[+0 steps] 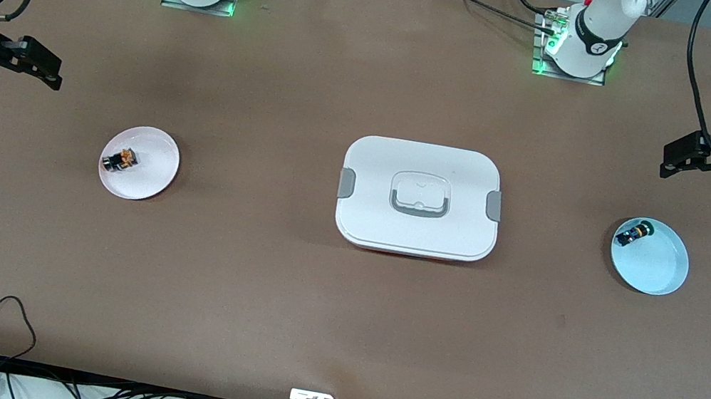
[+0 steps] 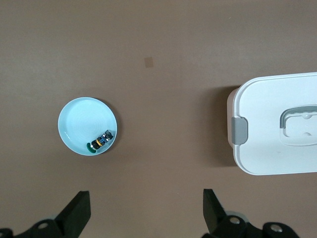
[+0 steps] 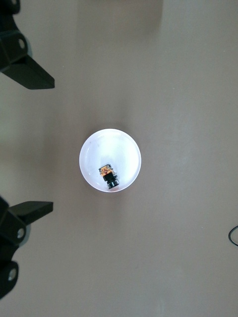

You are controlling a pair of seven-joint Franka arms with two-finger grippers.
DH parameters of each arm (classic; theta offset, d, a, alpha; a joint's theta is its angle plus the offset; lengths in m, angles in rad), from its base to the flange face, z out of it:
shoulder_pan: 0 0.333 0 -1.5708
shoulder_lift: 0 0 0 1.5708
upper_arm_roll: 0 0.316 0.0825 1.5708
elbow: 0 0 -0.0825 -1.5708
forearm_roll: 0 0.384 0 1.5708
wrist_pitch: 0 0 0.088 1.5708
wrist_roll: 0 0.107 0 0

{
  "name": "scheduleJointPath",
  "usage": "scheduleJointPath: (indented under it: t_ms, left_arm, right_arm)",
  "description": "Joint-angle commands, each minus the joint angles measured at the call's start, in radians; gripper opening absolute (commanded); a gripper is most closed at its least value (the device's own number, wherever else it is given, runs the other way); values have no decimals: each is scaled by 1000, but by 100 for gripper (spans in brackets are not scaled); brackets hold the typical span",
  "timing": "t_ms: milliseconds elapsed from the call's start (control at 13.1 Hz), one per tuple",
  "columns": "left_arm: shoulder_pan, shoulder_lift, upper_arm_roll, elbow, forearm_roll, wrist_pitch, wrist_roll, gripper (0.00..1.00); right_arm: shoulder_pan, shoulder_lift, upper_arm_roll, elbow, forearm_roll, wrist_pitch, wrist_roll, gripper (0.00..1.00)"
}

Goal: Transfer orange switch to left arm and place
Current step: 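Reach the right gripper toward the orange switch on the white plate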

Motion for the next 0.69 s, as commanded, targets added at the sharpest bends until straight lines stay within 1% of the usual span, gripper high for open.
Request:
scheduleJointPath:
  t_ms: [0, 306, 611]
  left_arm:
    - [-8, 13, -2, 32, 17, -17, -5, 100]
    - [-5, 11, -2, 32, 16, -17, -5, 100]
    - [-6, 11, -2, 32, 16, -17, -7, 100]
  right_arm:
    - [-3, -10, 3, 10, 2, -40, 4, 100]
    - [-1, -7, 4, 10, 3, -32, 7, 100]
    - [-4, 16, 9, 2, 13, -29, 4, 100]
